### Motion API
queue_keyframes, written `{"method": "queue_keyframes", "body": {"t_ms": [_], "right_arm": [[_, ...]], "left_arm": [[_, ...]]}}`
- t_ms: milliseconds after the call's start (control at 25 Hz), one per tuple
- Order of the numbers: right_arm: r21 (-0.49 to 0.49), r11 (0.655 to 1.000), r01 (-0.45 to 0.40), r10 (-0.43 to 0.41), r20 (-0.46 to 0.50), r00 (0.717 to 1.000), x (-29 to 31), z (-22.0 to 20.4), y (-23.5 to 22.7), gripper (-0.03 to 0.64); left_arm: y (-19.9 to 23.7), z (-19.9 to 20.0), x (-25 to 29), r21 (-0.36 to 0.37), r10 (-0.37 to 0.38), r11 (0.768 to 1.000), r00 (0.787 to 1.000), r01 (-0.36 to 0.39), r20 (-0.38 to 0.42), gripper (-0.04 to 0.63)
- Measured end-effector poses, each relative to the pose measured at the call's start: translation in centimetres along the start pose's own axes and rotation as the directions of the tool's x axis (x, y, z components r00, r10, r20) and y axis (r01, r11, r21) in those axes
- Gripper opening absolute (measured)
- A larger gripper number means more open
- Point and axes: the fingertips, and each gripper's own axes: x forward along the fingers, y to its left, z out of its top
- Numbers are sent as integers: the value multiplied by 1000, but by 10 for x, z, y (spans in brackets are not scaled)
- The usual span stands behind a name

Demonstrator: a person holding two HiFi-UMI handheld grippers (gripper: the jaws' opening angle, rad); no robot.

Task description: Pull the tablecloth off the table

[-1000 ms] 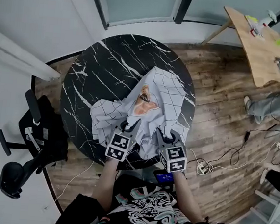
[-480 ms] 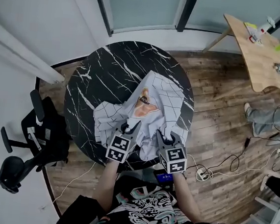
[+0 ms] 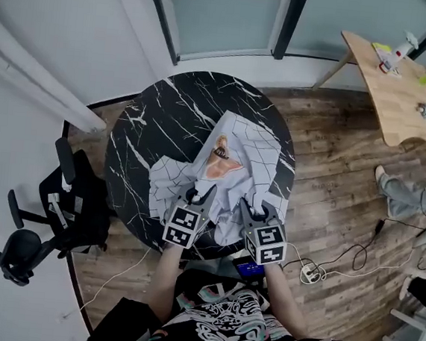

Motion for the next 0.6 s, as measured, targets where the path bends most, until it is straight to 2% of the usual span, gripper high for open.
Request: {"method": "queue_keyframes", "body": {"t_ms": [600], "right_arm": [[-25,1000,-5,7,73,997,-13,29,8,66]], "left_arm": [[0,27,-20,31,28,999,999,-30,46,92]]}}
